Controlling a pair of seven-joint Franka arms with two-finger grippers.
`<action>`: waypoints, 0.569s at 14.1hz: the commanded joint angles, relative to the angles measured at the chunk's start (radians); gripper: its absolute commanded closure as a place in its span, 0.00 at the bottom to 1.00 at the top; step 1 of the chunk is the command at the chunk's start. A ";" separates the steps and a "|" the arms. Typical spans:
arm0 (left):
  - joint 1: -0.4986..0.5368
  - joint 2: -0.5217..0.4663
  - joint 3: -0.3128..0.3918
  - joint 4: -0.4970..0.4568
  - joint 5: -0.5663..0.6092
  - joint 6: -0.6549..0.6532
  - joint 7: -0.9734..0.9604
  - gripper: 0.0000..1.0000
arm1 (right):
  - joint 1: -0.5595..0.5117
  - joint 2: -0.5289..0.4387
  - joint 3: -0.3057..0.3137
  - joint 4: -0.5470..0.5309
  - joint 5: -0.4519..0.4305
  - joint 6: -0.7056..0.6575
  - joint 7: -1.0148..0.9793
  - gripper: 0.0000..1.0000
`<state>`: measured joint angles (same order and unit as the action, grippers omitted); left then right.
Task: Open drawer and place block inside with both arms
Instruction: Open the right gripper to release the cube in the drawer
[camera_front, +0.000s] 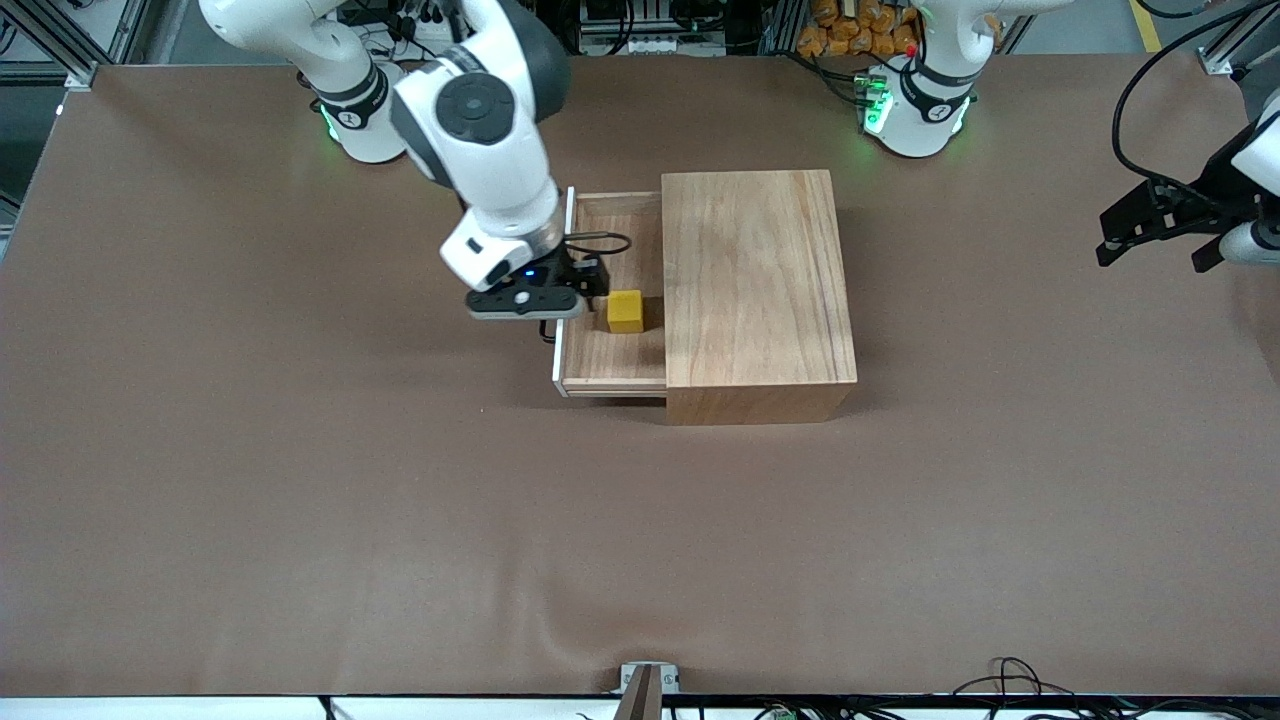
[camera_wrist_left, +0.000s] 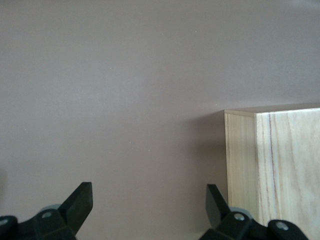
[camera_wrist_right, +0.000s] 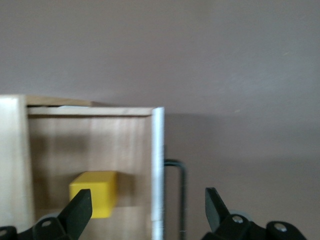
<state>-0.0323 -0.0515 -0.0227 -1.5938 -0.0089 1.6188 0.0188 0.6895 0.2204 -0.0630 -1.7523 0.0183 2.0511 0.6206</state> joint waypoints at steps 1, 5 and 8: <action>-0.011 -0.005 0.006 0.020 0.024 -0.020 -0.014 0.00 | -0.102 -0.079 0.015 -0.015 -0.009 -0.089 -0.141 0.00; -0.014 0.001 -0.002 0.026 0.024 -0.020 -0.037 0.00 | -0.238 -0.174 0.015 -0.015 0.003 -0.212 -0.327 0.00; -0.006 0.001 -0.003 0.023 0.023 -0.020 -0.019 0.00 | -0.362 -0.243 0.020 -0.015 0.003 -0.302 -0.445 0.00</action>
<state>-0.0367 -0.0517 -0.0259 -1.5859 -0.0078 1.6180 0.0020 0.4088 0.0372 -0.0665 -1.7470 0.0189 1.7933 0.2470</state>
